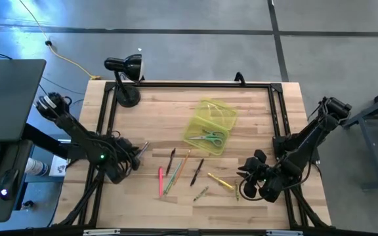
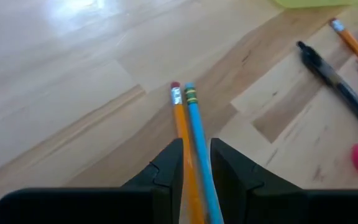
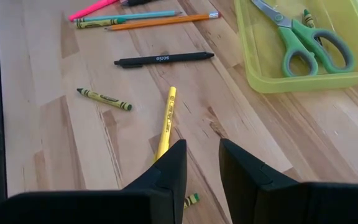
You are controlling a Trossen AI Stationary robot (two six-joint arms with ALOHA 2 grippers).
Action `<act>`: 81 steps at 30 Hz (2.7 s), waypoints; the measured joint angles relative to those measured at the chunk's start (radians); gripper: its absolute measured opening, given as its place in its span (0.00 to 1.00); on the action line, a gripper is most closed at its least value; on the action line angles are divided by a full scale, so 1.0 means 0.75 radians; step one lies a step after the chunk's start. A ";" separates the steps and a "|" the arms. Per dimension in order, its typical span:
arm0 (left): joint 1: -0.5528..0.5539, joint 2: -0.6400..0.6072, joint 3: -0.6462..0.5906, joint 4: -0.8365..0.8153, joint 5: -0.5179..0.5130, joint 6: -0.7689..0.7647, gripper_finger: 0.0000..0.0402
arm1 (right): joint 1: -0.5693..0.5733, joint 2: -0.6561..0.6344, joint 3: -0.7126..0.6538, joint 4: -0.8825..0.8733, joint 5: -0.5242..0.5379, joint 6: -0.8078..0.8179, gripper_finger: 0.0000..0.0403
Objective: Pick & place school supplies into a supply box
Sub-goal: Put the top blue pencil into the yellow supply box
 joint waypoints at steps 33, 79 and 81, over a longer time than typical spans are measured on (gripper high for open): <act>0.000 0.251 0.000 0.267 0.014 -0.022 0.28 | 0.000 0.000 0.000 0.000 -0.005 0.000 0.18; 0.108 0.733 0.204 0.626 -0.261 0.195 0.06 | 0.001 -0.001 -0.001 0.004 -0.037 -0.025 0.18; 0.147 0.730 0.249 0.636 -0.234 0.285 0.06 | 0.001 -0.001 -0.001 0.004 -0.037 -0.025 0.18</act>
